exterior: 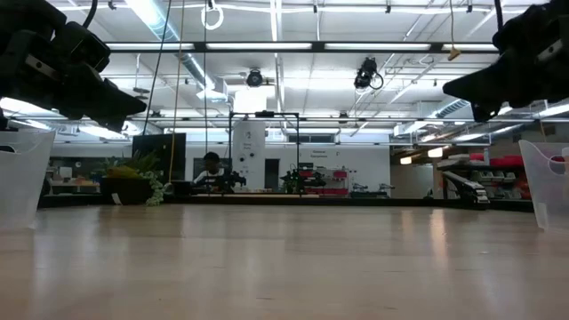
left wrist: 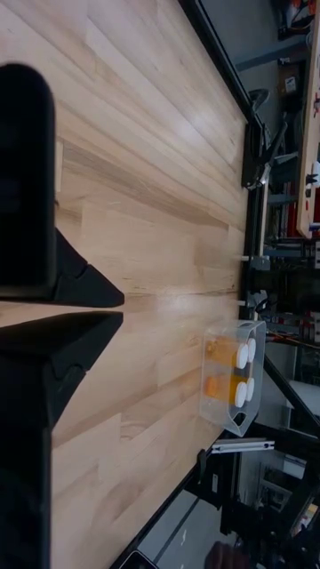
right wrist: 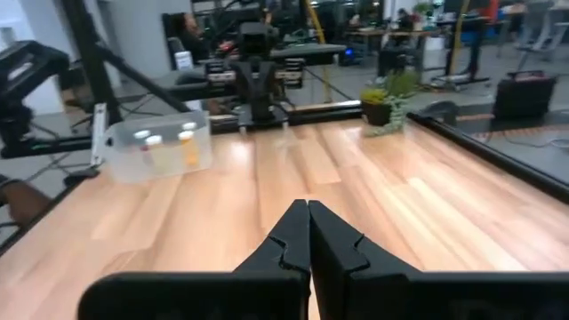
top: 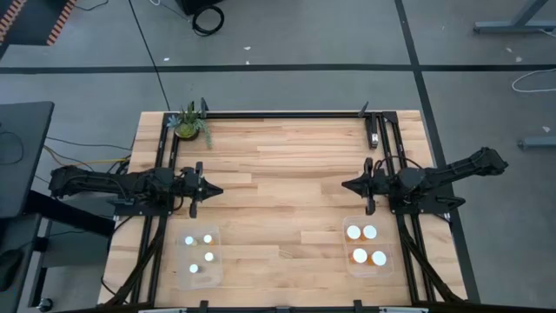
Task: Pick and place medicine bottles into bin by pill shape (circle, oval)
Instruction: Return to Home Position
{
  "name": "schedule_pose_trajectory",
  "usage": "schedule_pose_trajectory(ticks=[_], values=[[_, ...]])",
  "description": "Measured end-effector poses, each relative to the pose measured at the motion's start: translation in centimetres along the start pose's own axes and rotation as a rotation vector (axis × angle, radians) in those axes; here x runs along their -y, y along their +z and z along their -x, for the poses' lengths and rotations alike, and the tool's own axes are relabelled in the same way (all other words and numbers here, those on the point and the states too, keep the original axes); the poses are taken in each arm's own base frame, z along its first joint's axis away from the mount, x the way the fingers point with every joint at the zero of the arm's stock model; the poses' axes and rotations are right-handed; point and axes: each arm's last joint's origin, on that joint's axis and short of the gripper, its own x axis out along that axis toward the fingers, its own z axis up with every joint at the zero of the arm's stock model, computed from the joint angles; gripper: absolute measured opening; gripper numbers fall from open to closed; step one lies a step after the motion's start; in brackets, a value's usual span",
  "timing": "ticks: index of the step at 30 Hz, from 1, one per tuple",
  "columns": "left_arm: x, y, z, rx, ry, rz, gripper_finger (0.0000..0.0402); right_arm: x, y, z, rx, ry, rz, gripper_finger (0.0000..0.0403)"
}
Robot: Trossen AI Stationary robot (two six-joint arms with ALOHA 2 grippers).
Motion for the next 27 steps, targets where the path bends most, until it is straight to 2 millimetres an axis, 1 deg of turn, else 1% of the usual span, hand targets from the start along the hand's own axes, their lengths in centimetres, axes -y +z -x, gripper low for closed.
schedule_pose_trajectory(ticks=[4,7,13,20,27], values=[[0.0,0.0,0.0,0.0,0.0,0.0,0.0027,0.1,0.0,0.0,-0.001,-0.019,0.042,0.0007],[0.0,0.0,0.0,0.0,0.0,0.0,0.0032,0.1,-0.1,0.0,-0.013,-0.02,0.138,0.0007],[0.0,0.0,0.0,0.001,0.0,0.0,0.0035,0.2,-1.0,0.1,-0.108,-0.017,0.288,0.0007],[0.0,0.0,0.0,0.0,0.0,0.0,0.0026,0.2,-1.1,0.0,-0.114,-0.016,0.286,0.0007],[0.0,0.0,0.0,0.0,0.0,0.0,0.0034,0.2,-1.1,0.0,-0.115,-0.014,0.273,0.0007]])
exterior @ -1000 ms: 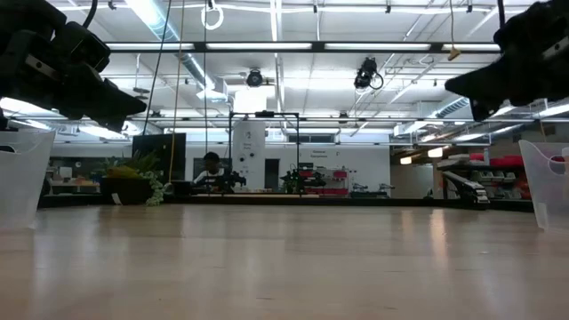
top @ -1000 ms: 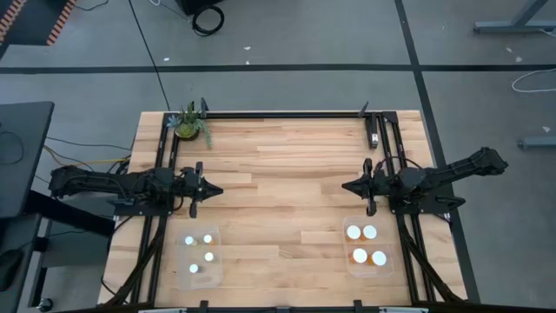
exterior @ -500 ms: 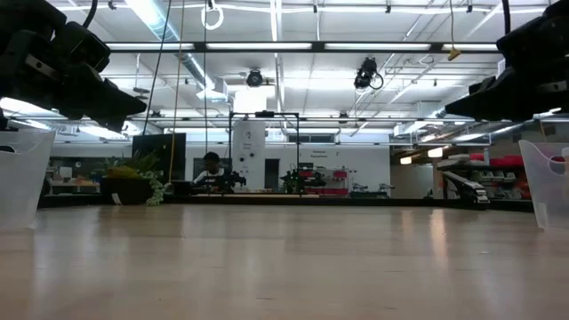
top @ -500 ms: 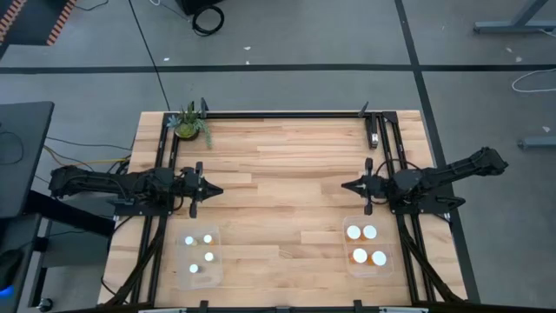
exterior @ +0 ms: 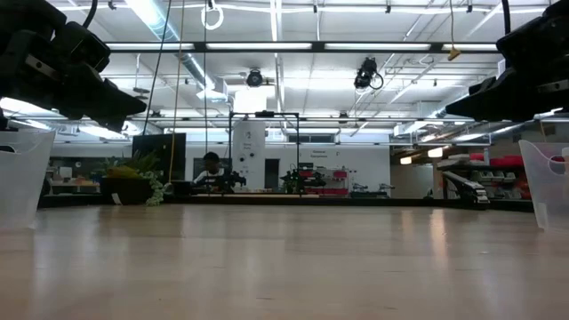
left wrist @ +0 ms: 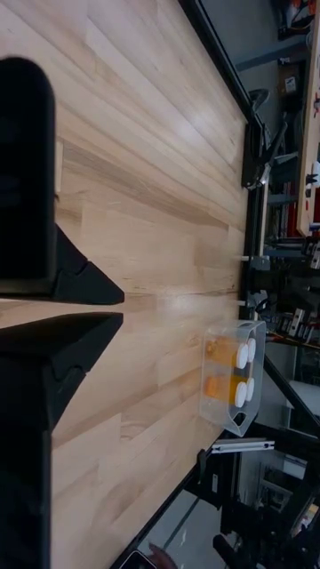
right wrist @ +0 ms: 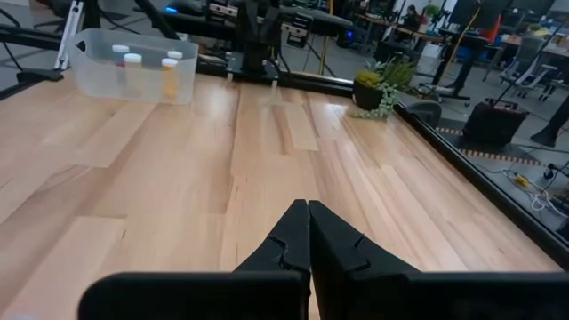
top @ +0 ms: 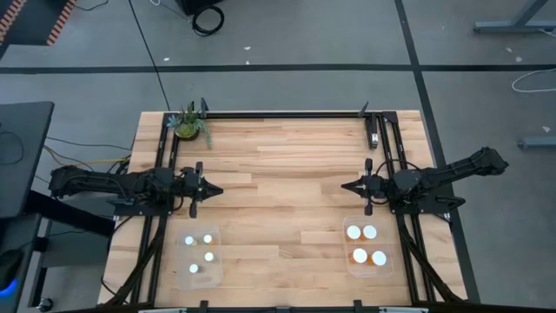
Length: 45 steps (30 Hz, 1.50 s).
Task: Pick and place medicine bottles into bin by pill shape (circle, oval)
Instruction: Return to Home Position
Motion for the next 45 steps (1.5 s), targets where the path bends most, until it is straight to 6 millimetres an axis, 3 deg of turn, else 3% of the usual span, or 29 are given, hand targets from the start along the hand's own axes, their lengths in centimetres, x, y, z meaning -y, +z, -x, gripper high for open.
schedule_pose_trajectory(ticks=[45], values=[[0.0,0.01,0.0,0.001,0.0,0.0,0.0029,0.0,-0.01,0.0,-0.001,0.001,-0.002,0.0007]])
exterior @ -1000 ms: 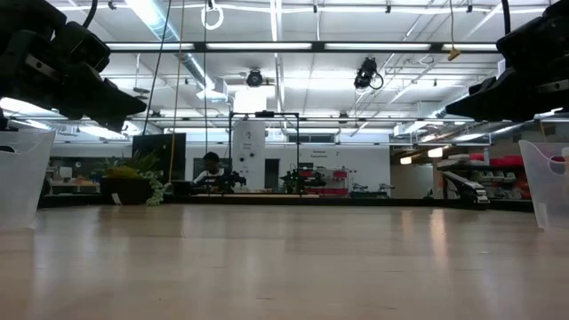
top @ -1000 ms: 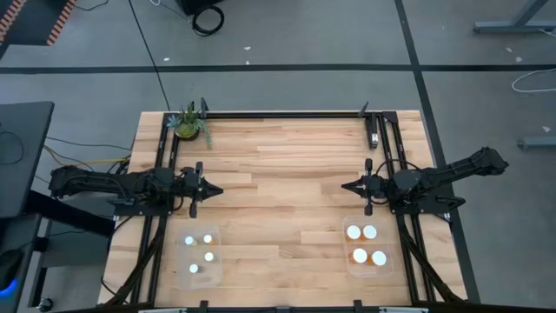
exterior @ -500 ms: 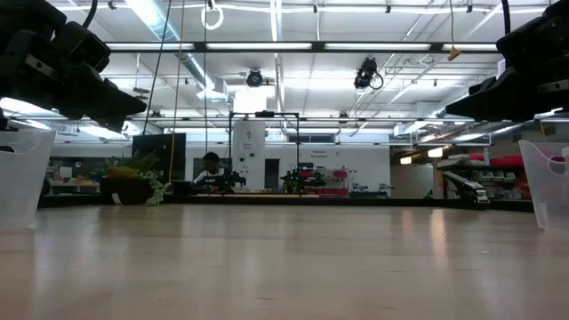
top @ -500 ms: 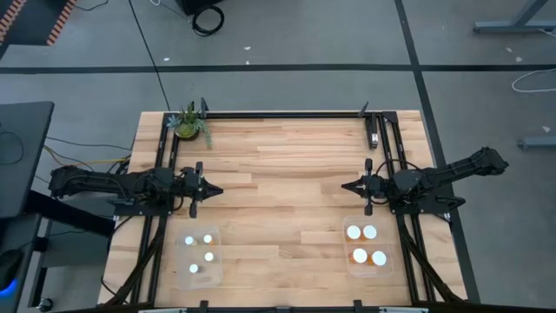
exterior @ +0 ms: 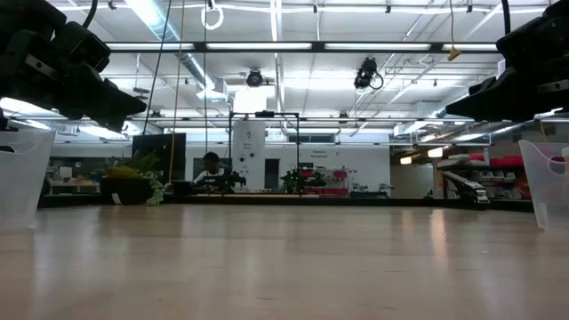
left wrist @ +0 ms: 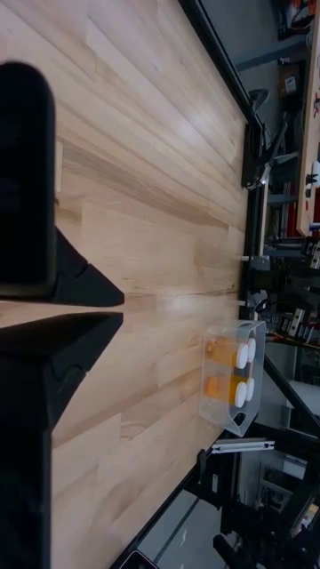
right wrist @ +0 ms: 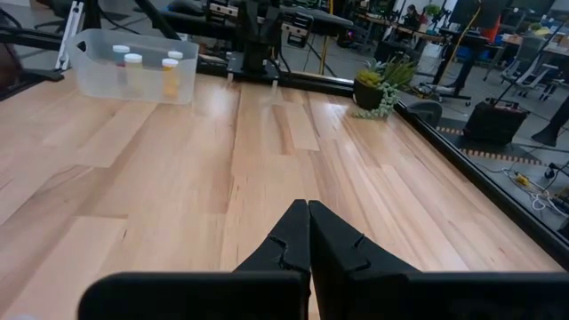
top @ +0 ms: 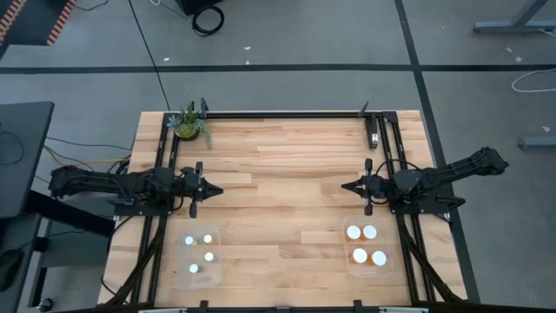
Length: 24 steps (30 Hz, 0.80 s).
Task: Pick and place medicine bottles into bin by pill shape (circle, oval)
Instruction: Return to Home Position
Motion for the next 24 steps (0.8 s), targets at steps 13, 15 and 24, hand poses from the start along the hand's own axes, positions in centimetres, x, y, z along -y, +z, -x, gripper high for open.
schedule_pose_trajectory(ticks=[13,15,24], values=[[0.0,-0.02,0.0,-0.001,0.0,0.0,0.0036,0.0,0.0,0.0,0.0,0.0,0.0,0.0007],[0.0,0.0,0.0,0.0,0.0,0.0,0.0034,0.0,0.0,0.0,0.0,0.0,0.0,0.0007],[0.0,0.0,0.0,0.0,0.0,0.0,0.0027,0.0,0.0,0.0,0.0,0.0,0.0,0.0007]])
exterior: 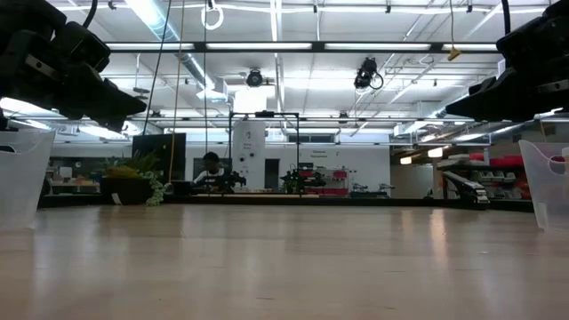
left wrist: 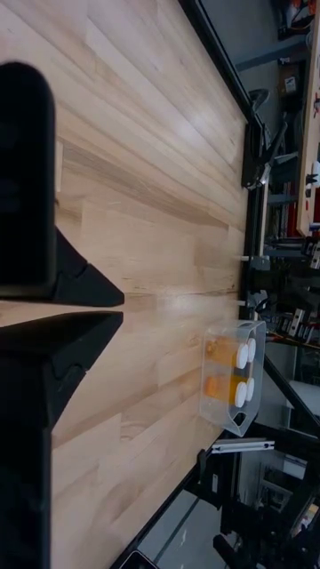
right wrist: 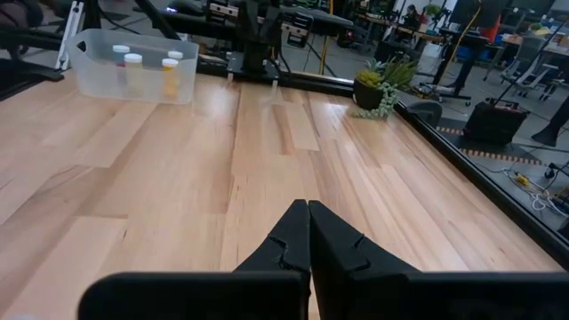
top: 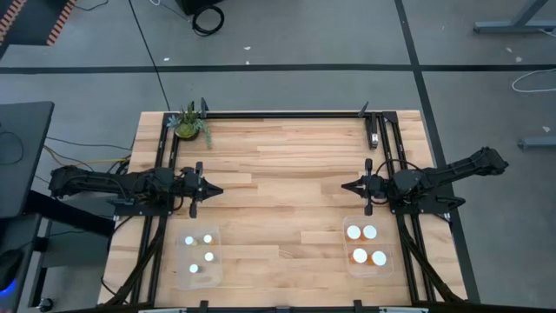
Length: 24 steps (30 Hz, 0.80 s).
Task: Pick and place medicine bottles into bin by pill shape (circle, oval)
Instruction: Return to Home Position
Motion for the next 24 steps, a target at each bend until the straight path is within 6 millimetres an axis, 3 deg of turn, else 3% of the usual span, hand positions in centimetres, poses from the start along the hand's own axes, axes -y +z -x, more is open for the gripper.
schedule_pose_trajectory(ticks=[24], values=[[0.0,0.0,0.0,0.0,0.0,0.0,0.0035,0.0,0.0,0.0,0.0,0.0,0.0,0.0007]])
